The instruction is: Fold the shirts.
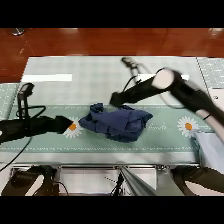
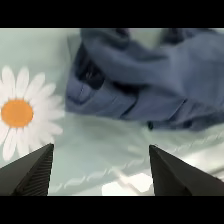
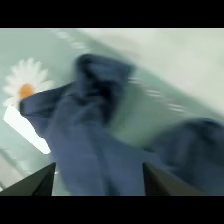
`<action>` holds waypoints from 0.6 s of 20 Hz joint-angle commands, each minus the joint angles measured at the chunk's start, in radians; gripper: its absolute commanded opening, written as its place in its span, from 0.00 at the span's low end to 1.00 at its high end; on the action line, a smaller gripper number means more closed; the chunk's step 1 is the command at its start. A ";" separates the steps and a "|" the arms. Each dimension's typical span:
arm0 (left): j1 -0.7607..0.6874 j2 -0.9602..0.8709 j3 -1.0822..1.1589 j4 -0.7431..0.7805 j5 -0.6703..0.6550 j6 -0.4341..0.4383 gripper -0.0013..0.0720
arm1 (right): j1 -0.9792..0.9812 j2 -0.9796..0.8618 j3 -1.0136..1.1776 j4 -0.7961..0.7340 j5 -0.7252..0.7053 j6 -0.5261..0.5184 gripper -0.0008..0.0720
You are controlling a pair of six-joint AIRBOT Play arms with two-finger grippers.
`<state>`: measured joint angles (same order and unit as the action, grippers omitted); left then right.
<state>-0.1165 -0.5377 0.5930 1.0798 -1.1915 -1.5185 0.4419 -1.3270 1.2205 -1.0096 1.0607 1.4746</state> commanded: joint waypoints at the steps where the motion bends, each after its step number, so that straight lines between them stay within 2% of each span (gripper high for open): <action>1: 0.000 -0.016 -0.010 0.085 -0.202 0.013 0.97 | -0.301 0.102 0.026 -0.177 0.247 -0.024 0.86; 3: 0.000 -0.016 -0.074 0.060 -0.238 0.002 0.97 | -0.516 0.233 -0.060 -0.272 0.266 -0.024 0.86; 4: 0.000 -0.016 -0.133 0.005 -0.220 0.003 0.97 | -0.611 0.303 -0.146 -0.261 0.233 -0.023 0.86; 6: 0.000 -0.017 -0.274 -0.184 -0.062 0.007 0.97 | -0.754 0.453 -0.395 -0.166 0.140 -0.024 0.86; 7: -0.004 -0.024 -0.343 -0.317 0.043 0.037 0.97 | -0.792 0.523 -0.531 -0.098 0.107 -0.042 0.86; 9: -0.041 -0.056 -0.428 -0.573 0.220 0.179 0.97 | -0.796 0.626 -0.740 0.016 0.078 -0.088 0.86; 12: -0.170 -0.157 -0.420 -0.745 0.413 0.336 0.97 | -0.738 0.684 -0.892 0.100 0.057 -0.101 0.86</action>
<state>-0.2001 -0.6254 0.2157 0.5858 -0.9993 -1.3373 -0.2928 -0.7315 0.5102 -1.0157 1.1530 1.3998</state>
